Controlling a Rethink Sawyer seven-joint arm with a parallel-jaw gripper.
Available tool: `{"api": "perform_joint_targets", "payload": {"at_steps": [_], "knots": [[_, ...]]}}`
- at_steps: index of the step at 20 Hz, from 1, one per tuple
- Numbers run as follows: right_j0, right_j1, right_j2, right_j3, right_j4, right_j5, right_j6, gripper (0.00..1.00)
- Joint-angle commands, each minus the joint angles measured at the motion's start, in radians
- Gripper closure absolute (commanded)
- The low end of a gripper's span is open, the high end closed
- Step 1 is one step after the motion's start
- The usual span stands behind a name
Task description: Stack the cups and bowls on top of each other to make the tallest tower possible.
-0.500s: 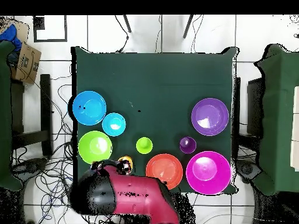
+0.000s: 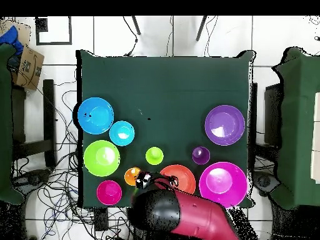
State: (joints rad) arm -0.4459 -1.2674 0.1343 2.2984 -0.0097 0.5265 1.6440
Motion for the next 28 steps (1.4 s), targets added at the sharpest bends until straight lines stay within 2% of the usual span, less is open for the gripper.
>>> {"api": "perform_joint_targets", "payload": {"at_steps": [1,4,8,10,13,16,18,20,22,24,28], "knots": [[-0.055,-0.066,0.136,0.218,-0.080,-0.057,-0.231,0.00],[-0.044,-0.120,0.146,0.285,-0.093,-0.095,-0.214,0.00],[-0.030,-0.171,0.195,0.410,-0.042,-0.181,-0.213,0.00],[-0.018,-0.173,0.222,0.461,-0.041,-0.235,-0.180,0.00],[-0.007,-0.132,0.262,0.503,-0.066,-0.307,-0.097,0.00],[0.052,-0.085,0.206,0.492,-0.155,-0.335,0.013,0.00],[0.136,0.010,0.106,0.438,-0.255,-0.376,0.097,0.00],[0.231,0.196,-0.028,0.363,-0.332,-0.485,0.145,0.00],[0.310,0.386,-0.126,0.302,-0.363,-0.628,0.167,0.00],[0.372,0.544,-0.190,0.248,-0.371,-0.749,0.190,0.00],[0.429,0.841,-0.233,0.125,-0.351,-0.940,0.215,0.00]]}}
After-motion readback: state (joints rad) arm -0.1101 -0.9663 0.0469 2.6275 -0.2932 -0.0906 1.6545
